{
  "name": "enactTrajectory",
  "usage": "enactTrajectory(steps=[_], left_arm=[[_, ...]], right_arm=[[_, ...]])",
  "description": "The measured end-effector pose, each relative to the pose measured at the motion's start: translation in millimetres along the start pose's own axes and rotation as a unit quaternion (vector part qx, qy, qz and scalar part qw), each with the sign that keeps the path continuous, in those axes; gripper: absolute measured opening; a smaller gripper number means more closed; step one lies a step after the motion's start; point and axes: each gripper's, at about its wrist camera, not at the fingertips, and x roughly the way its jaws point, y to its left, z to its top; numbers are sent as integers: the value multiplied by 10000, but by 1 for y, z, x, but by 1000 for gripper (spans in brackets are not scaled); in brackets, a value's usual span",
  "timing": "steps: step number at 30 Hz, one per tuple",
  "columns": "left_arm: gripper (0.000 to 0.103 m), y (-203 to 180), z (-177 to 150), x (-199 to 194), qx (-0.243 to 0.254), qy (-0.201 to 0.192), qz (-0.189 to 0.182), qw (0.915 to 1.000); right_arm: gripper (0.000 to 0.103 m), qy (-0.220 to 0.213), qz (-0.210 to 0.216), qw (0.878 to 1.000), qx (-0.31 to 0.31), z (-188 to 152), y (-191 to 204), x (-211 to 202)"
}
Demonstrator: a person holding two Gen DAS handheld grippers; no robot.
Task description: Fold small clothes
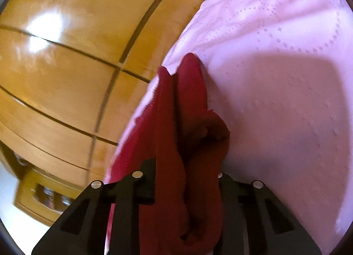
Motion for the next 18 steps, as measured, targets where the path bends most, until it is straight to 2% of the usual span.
enactTrajectory(steps=[1,6,9,11,13,18], left_arm=[[92,0,2,-6,-35,-73,0,10000],[92,15,15,-36,-98,-519,285,9982],[93,38,20,-51,-299,-681,659,9951],[93,59,20,-61,-502,-760,1006,9908],[93,78,20,-65,-772,-684,1146,9880],[93,116,10,-81,-1411,-793,1417,9766]], right_arm=[[22,3,53,10000,5,1,3,-2],[22,-27,240,9996,-122,5,32,-11],[22,-59,279,9990,-347,3,58,-13],[22,-83,286,9982,-516,0,79,-11],[22,-109,358,9973,-631,-5,94,-10],[22,-83,414,9908,-1283,-20,143,-9]])
